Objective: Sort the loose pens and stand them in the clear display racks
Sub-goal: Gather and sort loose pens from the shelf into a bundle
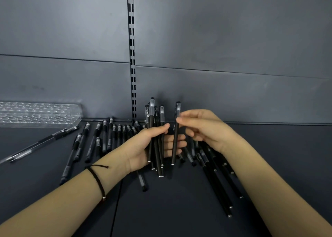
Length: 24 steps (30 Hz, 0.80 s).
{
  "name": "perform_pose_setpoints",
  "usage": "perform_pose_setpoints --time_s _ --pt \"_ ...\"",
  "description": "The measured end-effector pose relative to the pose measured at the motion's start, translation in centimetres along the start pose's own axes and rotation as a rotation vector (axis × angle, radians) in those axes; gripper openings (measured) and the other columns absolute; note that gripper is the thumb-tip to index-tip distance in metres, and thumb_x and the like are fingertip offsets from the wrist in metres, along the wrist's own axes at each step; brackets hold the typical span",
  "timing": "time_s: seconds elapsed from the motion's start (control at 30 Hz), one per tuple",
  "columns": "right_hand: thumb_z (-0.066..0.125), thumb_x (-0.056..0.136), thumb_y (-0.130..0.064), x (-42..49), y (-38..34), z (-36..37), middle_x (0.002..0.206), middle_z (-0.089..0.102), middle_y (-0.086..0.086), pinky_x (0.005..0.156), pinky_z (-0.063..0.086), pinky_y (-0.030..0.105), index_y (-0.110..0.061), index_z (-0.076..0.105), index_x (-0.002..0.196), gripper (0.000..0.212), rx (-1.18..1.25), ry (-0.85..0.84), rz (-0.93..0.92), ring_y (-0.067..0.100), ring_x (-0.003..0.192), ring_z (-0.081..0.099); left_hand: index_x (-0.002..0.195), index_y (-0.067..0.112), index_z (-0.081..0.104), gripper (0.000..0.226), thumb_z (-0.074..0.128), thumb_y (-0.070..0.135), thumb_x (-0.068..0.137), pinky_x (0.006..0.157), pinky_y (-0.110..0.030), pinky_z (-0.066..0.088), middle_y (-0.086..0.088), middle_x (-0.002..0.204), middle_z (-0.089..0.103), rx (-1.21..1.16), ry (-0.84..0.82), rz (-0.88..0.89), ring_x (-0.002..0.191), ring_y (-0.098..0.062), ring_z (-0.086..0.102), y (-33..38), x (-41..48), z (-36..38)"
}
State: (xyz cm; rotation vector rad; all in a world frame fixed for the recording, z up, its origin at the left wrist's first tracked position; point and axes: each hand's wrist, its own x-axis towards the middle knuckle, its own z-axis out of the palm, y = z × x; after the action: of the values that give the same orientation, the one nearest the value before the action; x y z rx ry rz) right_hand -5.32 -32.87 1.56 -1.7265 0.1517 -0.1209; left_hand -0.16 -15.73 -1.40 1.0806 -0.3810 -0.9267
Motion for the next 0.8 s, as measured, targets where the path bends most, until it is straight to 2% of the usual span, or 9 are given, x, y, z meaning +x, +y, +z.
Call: perform_pose_setpoints --time_s 0.03,0.1,0.2,0.33,0.43,0.57,0.63,0.7,0.8 --pt "0.068 0.089 -0.017 -0.1 0.1 0.3 0.058 0.058 -0.007 0.038 0.026 0.016 -0.01 0.066 0.099 0.013 -0.09 0.021 -0.011 0.004 0.046 0.043 0.117 0.001 0.065 0.038 0.052 0.029 0.097 0.08 -0.035 0.06 -0.016 0.107 0.073 0.006 -0.013 -0.004 0.096 -0.025 0.072 -0.1 0.0 0.1" --pt "0.068 0.089 -0.017 -0.3 0.2 0.7 0.056 0.058 -0.009 0.038 0.027 0.016 -0.012 0.067 0.096 0.008 -0.136 0.0 -0.021 0.003 0.046 0.042 0.108 0.003 0.067 0.036 0.059 0.032 0.09 0.065 -0.031 0.061 -0.007 0.085 0.072 0.034 -0.013 -0.001 0.072 -0.017 0.071 -0.3 -0.1 0.4" --pt "0.066 0.09 -0.016 -0.6 -0.1 0.4 0.069 0.066 -0.006 0.038 0.026 0.016 -0.015 0.068 0.091 0.003 -0.143 -0.046 -0.039 0.004 0.048 0.044 0.1 0.011 0.064 0.024 0.063 0.031 0.086 0.051 -0.023 0.05 0.002 0.064 0.051 0.049 -0.023 0.014 0.051 -0.008 0.05 -0.5 -0.1 0.5" --pt "0.069 0.088 -0.023 -1.7 -0.5 -1.4 0.076 0.069 -0.001 0.041 0.03 0.018 -0.012 0.07 0.095 0.013 -0.318 0.007 -0.016 0.005 0.05 0.048 0.1 0.012 0.055 0.029 0.068 0.029 0.081 0.043 -0.019 0.038 0.006 0.056 0.039 0.006 0.007 0.036 0.043 -0.006 0.036 -0.7 0.0 0.6" --pt "0.074 0.083 -0.029 -3.3 -0.3 -3.3 0.073 0.067 -0.002 0.044 0.036 0.017 -0.01 0.07 0.093 0.021 -0.608 0.03 0.035 0.004 0.051 0.051 0.076 0.017 0.051 0.021 0.068 0.027 0.084 0.041 -0.018 0.034 0.006 0.053 0.038 0.015 0.037 0.042 0.042 -0.006 0.033 -0.8 0.1 1.0" --pt "0.081 0.069 -0.049 -5.5 0.3 -4.4 0.071 0.058 -0.011 0.057 0.038 0.017 -0.027 0.066 0.094 0.037 -0.996 -0.09 0.175 0.0 0.058 0.051 0.072 0.018 0.05 0.024 0.068 0.024 0.087 0.042 -0.019 0.034 0.005 0.054 0.038 0.037 0.069 0.047 0.043 -0.007 0.032 -1.1 0.6 1.5" --pt "0.082 0.066 -0.052 -5.8 0.9 -4.2 0.075 0.055 -0.012 0.061 0.04 0.021 -0.03 0.063 0.096 0.042 -1.052 -0.085 0.192 0.0 0.064 0.051 0.072 0.018 0.051 0.023 0.068 0.023 0.087 0.042 -0.018 0.033 0.005 0.053 0.038 0.028 0.068 0.039 0.043 -0.007 0.032 -1.3 0.7 1.6" --pt "0.083 0.065 -0.051 -5.8 1.3 -3.9 0.076 0.058 -0.011 0.065 0.047 0.026 -0.028 0.064 0.095 0.042 -1.052 -0.002 0.182 0.005 0.067 0.056 0.071 0.018 0.049 0.025 0.07 0.024 0.084 0.042 -0.018 0.033 0.005 0.053 0.038 0.018 0.071 0.029 0.043 -0.006 0.032 -1.3 0.7 1.5" --pt "0.085 0.065 -0.045 -5.2 1.4 -3.3 0.083 0.065 -0.007 0.078 0.056 0.035 -0.023 0.067 0.1 0.045 -1.031 0.08 0.186 0.013 0.077 0.066 0.07 0.018 0.049 0.026 0.07 0.024 0.083 0.041 -0.019 0.034 0.005 0.053 0.038 0.011 0.077 0.027 0.042 -0.006 0.033 -1.3 0.7 1.3"
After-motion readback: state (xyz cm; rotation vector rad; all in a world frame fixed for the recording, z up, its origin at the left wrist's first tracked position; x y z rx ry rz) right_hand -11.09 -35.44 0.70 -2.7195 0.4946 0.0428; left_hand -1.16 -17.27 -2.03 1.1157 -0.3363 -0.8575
